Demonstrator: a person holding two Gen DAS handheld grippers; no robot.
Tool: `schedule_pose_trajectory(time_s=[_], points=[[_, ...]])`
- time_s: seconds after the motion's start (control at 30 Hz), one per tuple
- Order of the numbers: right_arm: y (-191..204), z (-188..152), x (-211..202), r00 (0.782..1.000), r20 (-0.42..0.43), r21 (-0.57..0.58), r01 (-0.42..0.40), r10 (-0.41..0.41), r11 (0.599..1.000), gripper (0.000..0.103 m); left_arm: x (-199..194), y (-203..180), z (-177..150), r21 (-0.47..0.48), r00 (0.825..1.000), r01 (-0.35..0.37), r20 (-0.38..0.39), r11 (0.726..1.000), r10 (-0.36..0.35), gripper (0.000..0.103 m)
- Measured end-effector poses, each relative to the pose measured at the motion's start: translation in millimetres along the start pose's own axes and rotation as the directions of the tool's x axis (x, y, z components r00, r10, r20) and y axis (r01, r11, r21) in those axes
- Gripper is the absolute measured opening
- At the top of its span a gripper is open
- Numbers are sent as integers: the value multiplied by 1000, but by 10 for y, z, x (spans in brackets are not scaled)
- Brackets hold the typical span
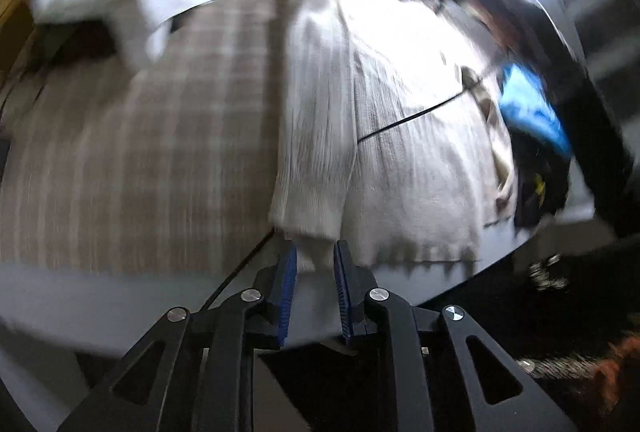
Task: Fold clothes
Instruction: 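Grasp the sweater hem with the left gripper while the right gripper smooths the body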
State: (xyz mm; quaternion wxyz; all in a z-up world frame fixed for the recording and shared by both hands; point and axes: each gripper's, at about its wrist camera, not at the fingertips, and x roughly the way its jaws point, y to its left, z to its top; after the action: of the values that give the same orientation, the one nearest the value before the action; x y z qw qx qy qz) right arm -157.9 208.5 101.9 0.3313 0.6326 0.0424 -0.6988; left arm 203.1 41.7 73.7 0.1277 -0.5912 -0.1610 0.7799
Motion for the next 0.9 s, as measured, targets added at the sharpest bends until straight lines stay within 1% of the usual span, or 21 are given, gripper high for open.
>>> schedule_pose_trajectory(time_s=[0.03, 0.07, 0.1, 0.13, 0.17, 0.27, 0.3, 0.33, 0.37, 0.43, 0.47, 0.53, 0.6, 0.67, 0.73, 0.83, 0.9], points=[[51, -85, -105, 998, -6, -13, -58, 58, 998, 15, -73, 5, -80, -26, 1000, 1, 20, 1000, -1, 24], [71, -172, -230, 993, -3, -18, -117, 117, 993, 19, -146, 10, -159, -52, 999, 3, 40, 999, -1, 29], [111, -226, -301, 984, 6, -15, -175, 175, 984, 29, -135, 18, -173, -69, 999, -7, 46, 998, 10, 37], [153, -278, -368, 972, 14, -11, -232, 233, 973, 33, -107, 26, -173, -83, 998, -19, 50, 996, 24, 38], [122, -300, -397, 958, 16, 12, -287, 287, 958, 35, -12, 23, -135, -79, 998, -39, 46, 996, 43, 37], [134, -181, -372, 957, 71, 7, -283, 281, 959, 35, 315, 9, 5, -51, 994, -104, 30, 993, 106, 37], [202, -150, -302, 981, 89, -21, -173, 174, 985, 35, 430, 16, 63, -48, 993, -119, 22, 992, 120, 37], [292, -150, -201, 992, 85, -47, -89, 93, 995, 35, 559, 34, 120, -48, 990, -137, 12, 989, 138, 37], [320, -131, -88, 995, 74, -63, -56, 61, 996, 35, 703, 58, 177, -50, 989, -145, -2, 988, 145, 37], [335, -63, 162, 997, 54, -69, -48, 52, 996, 35, 902, 86, 251, -46, 990, -141, -26, 989, 140, 35], [319, -19, 246, 998, 56, -68, -20, 24, 998, 35, 975, 99, 284, -48, 990, -142, -29, 989, 140, 33], [296, 103, 415, 997, 68, -74, 26, -21, 997, 35, 1007, 103, 318, -52, 991, -133, -16, 990, 133, 11], [252, 226, 533, 997, 70, -68, 33, -28, 997, 35, 962, 85, 331, -55, 992, -123, 6, 991, 124, 10], [182, 353, 690, 998, 62, -42, 22, -19, 999, 35, 866, 42, 324, -50, 992, -119, 32, 992, 121, 9], [185, 462, 918, 999, 51, -37, 17, -16, 999, 35, 740, -5, 313, -55, 992, -112, 56, 992, 115, 9], [268, 465, 1161, 998, 19, -86, 56, -54, 995, 35, 510, -109, 294, -71, 992, -75, 93, 995, 82, 6], [332, 444, 1234, 993, 1, -125, 114, -115, 986, 35, 359, -207, 272, -78, 992, -28, 117, 997, 37, 6]])
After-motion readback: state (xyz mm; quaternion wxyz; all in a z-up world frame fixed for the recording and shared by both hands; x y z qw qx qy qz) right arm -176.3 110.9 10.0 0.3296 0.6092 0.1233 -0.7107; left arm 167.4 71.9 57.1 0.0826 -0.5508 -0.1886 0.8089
